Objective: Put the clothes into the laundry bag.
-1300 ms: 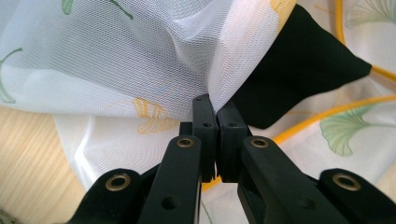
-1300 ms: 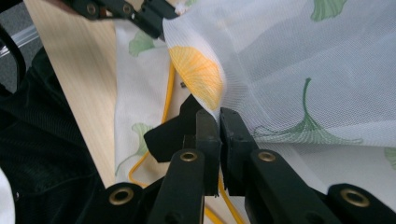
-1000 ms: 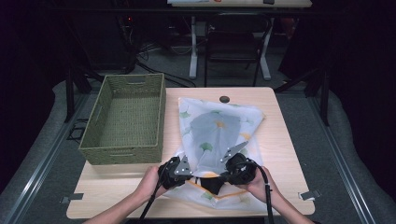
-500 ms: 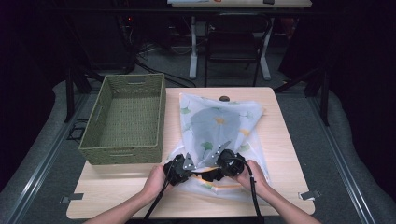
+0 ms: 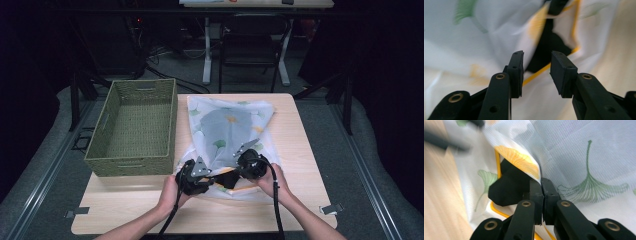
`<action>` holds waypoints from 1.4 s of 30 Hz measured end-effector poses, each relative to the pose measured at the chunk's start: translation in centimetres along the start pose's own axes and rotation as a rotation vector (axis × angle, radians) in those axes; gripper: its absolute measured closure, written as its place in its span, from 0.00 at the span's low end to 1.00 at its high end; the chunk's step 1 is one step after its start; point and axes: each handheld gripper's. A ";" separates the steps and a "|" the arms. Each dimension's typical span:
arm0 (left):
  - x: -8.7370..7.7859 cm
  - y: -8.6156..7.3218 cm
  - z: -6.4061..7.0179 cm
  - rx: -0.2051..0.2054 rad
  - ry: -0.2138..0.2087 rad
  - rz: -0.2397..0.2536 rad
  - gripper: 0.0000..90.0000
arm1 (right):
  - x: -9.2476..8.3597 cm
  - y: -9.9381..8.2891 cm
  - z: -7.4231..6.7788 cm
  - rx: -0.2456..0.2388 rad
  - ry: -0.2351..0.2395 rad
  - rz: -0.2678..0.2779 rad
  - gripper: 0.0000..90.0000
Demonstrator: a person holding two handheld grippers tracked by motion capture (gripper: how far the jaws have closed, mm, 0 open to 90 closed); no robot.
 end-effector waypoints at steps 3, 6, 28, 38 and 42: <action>0.8 -0.1 1.3 0.008 -0.018 0.008 0.69 | -0.5 0.0 0.0 0.026 -0.001 0.020 0.99; 2.1 0.2 2.0 -0.018 -0.005 -0.018 0.64 | -0.7 0.2 -0.1 0.041 -0.007 0.026 0.99; 6.7 1.6 0.0 -0.103 0.188 0.090 0.96 | -3.5 0.4 -0.7 0.134 0.065 0.123 0.99; 5.7 1.4 0.0 -0.100 0.134 0.066 0.70 | -2.0 -0.4 -0.8 0.146 0.119 0.060 0.98; 3.8 0.9 0.1 -0.058 0.111 0.029 0.59 | -2.1 -0.4 -0.7 0.142 0.113 0.062 0.98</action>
Point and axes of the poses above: each handheld gripper's, and its own axes: x roughly forward along the jaws, y roughly out of its top, z roughly to its right, and after that the axes turned 13 degrees about -x, right-handed
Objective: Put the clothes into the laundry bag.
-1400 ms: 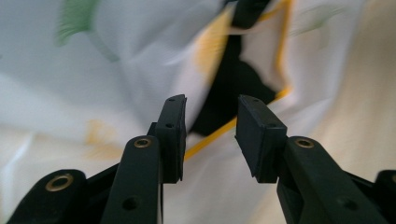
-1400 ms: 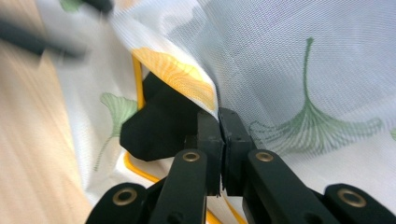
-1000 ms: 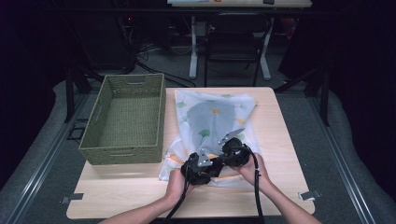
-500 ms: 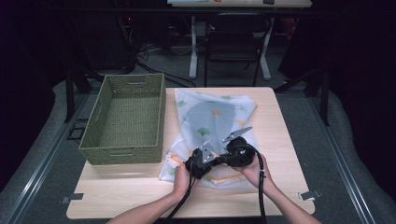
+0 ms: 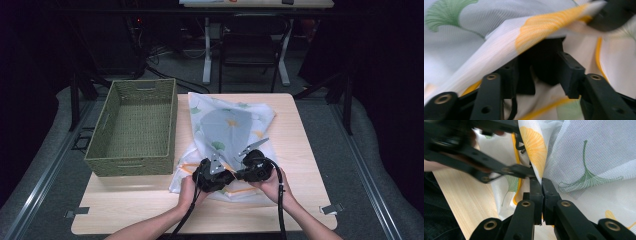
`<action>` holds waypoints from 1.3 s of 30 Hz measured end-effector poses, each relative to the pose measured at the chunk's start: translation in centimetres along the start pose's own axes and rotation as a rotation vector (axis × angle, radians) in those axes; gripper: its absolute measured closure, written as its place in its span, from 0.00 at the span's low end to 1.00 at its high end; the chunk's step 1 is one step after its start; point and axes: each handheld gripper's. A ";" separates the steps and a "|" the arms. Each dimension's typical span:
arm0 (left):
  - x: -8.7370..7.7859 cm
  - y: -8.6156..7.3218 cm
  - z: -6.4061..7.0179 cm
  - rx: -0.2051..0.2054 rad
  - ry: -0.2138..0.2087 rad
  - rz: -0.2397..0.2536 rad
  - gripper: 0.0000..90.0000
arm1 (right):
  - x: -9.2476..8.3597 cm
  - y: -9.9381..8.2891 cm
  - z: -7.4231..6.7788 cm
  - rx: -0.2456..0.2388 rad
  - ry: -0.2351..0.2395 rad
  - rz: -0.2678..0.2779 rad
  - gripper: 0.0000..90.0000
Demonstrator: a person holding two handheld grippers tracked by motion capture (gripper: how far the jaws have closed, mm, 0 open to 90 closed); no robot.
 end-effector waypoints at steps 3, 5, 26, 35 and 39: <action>-1.4 -0.4 -0.1 0.023 0.001 -0.011 0.56 | -0.1 0.0 0.0 -0.005 -0.004 0.003 0.98; -2.5 -0.6 -0.2 0.041 -0.001 -0.015 0.55 | -0.1 0.1 0.0 -0.007 -0.004 0.006 0.98; -3.9 -0.1 -4.4 0.151 0.060 -0.045 1.00 | -0.9 0.2 0.0 -0.028 -0.011 0.016 0.98; -2.6 0.5 -4.2 0.169 0.086 -0.072 0.75 | -1.1 0.4 -0.2 -0.034 -0.010 0.025 0.98; -3.0 0.4 -4.4 0.200 0.038 -0.072 0.99 | -1.2 0.4 -0.2 -0.035 -0.007 0.019 0.98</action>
Point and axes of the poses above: each handheld gripper's, and its own axes: x roughly forward along the jaws, y roughly out of its top, z roughly to its right, and after that the axes turned 13 degrees about -x, right-handed
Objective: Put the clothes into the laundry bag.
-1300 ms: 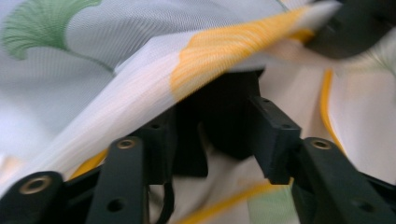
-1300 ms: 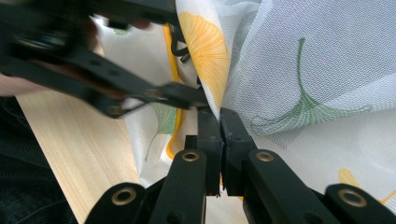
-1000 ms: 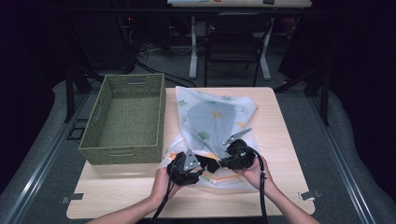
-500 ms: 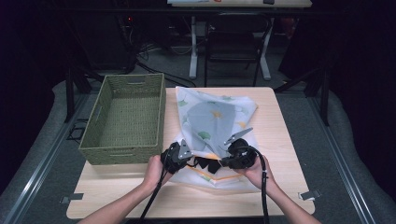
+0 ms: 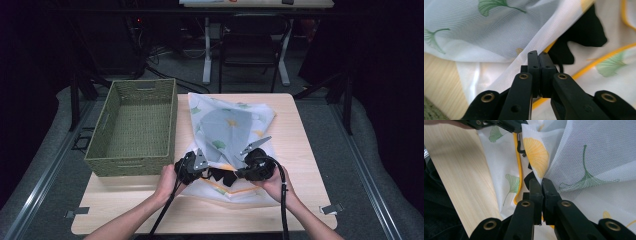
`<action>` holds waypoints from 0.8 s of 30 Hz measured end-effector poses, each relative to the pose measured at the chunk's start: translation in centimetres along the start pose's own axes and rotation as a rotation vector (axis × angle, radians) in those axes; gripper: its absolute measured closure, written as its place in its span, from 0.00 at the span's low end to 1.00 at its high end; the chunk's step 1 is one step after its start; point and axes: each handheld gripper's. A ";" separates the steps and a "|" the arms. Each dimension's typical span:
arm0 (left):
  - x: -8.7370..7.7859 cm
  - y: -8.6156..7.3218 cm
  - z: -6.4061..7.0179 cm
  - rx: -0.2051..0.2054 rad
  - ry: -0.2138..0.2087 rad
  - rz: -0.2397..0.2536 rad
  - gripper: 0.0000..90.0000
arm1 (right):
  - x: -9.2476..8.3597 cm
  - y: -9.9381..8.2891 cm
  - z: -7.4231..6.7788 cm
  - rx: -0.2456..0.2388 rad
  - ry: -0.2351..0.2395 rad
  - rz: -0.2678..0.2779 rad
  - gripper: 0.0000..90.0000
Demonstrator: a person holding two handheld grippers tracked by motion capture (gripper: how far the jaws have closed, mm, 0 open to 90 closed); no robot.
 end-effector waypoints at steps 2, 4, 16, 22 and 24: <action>-0.5 -0.1 -0.1 0.010 -0.035 -0.018 1.00 | 0.0 -0.1 0.0 -0.009 0.004 -0.014 0.98; -0.8 -0.5 -0.1 0.019 -0.051 -0.023 1.00 | 0.1 -0.1 0.0 -0.013 0.019 -0.029 0.98; 0.3 -2.7 0.8 0.068 -0.168 -0.168 1.00 | 3.0 -1.3 -0.8 -0.107 0.079 -0.202 0.98; 0.6 -3.1 0.5 0.040 -0.191 -0.198 0.99 | 4.6 -2.0 -0.7 -0.131 0.114 -0.266 0.93; 0.7 -3.2 0.5 0.037 -0.201 -0.208 0.97 | 4.7 -2.1 -0.7 -0.154 0.130 -0.286 0.89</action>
Point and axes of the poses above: each handheld gripper's, and its own axes: x roughly forward along the jaws, y roughly out of its top, z roughly to its right, and after that the axes turned 13 degrees about -x, right-handed
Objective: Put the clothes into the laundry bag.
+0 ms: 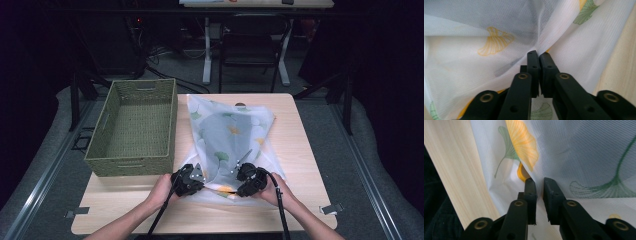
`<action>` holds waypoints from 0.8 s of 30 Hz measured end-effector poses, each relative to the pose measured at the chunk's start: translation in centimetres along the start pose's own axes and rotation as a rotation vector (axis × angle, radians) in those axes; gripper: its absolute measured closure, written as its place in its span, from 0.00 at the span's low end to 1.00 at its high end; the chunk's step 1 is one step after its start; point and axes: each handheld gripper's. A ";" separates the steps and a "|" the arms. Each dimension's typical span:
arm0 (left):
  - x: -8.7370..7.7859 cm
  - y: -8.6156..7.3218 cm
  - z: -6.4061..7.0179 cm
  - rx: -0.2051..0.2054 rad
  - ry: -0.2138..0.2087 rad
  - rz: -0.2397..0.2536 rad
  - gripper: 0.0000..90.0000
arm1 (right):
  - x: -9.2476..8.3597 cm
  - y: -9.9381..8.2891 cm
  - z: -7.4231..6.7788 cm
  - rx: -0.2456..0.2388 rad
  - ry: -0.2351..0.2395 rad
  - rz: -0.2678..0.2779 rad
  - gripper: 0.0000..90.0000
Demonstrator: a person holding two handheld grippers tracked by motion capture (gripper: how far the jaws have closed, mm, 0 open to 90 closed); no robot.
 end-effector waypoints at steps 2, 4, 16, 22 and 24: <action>-0.2 0.0 -0.1 -0.006 -0.025 -0.005 0.89 | -0.5 -0.1 0.0 -0.013 0.013 0.019 0.81; -0.7 -0.1 -0.3 -0.023 -0.029 -0.008 0.77 | -1.2 0.0 -0.1 -0.023 0.030 0.033 0.72; -6.9 -0.2 0.0 -0.127 0.019 0.166 0.20 | -5.7 -1.4 -0.1 0.016 -0.094 0.201 0.16; -10.4 -1.8 -0.1 -0.178 0.070 0.235 0.17 | -7.2 -3.1 -0.7 0.058 -0.168 0.248 0.10; -11.4 -2.7 -0.5 -0.199 0.094 0.249 0.16 | -7.6 -4.0 -0.8 0.087 -0.192 0.255 0.07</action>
Point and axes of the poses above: each handheld gripper's, and its own axes: x roughly forward along the jaws, y roughly out of its top, z roughly to its right, and after that the axes turned 13 degrees about -x, right-handed
